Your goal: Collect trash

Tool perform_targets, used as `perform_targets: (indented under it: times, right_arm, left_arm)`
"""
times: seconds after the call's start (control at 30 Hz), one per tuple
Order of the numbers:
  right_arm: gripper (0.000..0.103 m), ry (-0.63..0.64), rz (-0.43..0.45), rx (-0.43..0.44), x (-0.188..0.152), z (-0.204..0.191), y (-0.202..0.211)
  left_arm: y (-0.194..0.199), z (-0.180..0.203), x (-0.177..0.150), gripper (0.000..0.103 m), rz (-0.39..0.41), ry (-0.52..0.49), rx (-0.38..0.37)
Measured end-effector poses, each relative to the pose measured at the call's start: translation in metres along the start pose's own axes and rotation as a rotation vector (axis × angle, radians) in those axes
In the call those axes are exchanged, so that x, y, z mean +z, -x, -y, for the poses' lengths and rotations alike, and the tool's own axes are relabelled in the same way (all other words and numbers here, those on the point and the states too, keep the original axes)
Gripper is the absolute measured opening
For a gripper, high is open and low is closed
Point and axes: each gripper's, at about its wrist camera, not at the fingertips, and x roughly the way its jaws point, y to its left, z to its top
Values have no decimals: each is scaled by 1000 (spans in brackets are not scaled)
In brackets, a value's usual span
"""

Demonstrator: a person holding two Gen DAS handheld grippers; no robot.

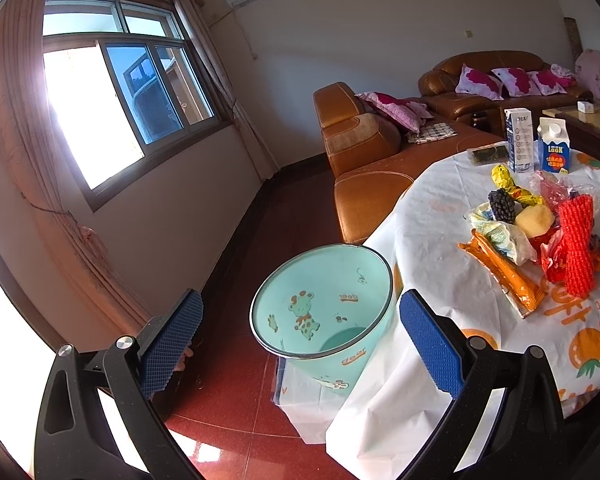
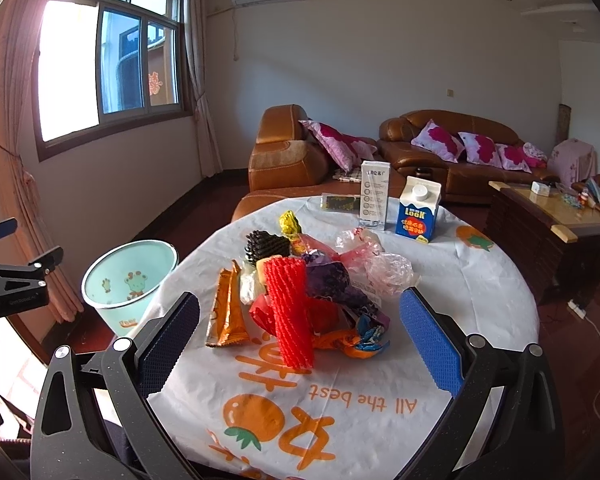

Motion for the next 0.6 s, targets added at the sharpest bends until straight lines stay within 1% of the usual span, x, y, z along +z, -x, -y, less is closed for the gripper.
perform_targets:
  times: [0.1, 0.17, 0.27, 0.3, 0.37, 0.43, 0.47, 0.5, 0.6]
  right_arm:
    - [98, 6, -22, -14, -7, 3, -11]
    - [98, 13, -34, -18, -11, 4, -19]
    - [98, 46, -29, -44, -18, 3, -29]
    - [98, 60, -31, -58, -20, 3, -33]
    - [97, 66, -46, -56, -26, 4, -44]
    - [96, 60, -71, -50, -31, 5, -54]
    - [93, 66, -81, -45, -33, 4, -58]
    - [86, 73, -91, -44, -36, 3, -62]
    - [77, 77, -146, -30, -43, 1, -77]
  left_arm:
    - [-7, 4, -5, 97, -10, 0, 7]
    - [-17, 9, -10, 97, -39, -1, 9]
    - [-26, 17, -18, 97, -49, 14, 22]
    - [-31, 23, -22, 97, -59, 15, 16]
    - [-38, 32, -28, 97, -70, 7, 14]
    - [-47, 40, -33, 97, -99, 10, -12]
    - [-49, 43, -35, 97, -106, 11, -17]
    - [-51, 47, -36, 97, -112, 2, -21]
    - [-52, 53, -36, 97, -109, -4, -28]
